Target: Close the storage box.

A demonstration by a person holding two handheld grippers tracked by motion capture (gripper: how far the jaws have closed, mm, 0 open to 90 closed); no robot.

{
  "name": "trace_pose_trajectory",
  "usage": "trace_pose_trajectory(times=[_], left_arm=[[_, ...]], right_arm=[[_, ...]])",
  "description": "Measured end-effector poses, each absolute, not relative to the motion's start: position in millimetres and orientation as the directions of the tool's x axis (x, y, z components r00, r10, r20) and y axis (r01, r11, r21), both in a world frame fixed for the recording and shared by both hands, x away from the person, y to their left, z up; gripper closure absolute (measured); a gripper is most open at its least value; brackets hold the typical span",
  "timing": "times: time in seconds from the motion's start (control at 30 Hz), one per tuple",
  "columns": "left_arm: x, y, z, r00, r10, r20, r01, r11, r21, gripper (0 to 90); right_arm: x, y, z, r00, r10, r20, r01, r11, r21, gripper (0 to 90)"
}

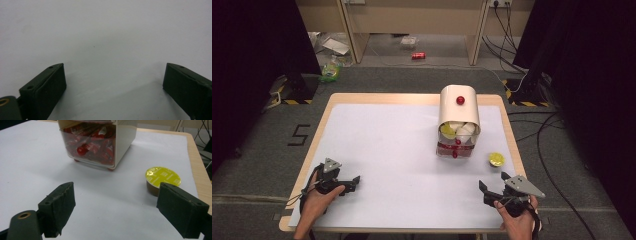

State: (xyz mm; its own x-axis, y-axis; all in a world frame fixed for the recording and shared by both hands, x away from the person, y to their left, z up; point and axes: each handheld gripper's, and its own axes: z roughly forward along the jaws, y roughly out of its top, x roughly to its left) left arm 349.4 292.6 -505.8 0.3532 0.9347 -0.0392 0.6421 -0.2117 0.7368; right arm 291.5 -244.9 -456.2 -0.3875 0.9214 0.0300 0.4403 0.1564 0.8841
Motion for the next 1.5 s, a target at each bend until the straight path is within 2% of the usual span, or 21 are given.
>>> trace_pose_trajectory(times=[1.5], left_arm=[[349.4,292.6,-505.8,0.354,0.934,-0.04,0.642,-0.212,0.737,4.0]], right_arm=[[262.0,-255.0,-476.3,-0.416,0.908,0.049,0.574,0.22,0.788,15.7]])
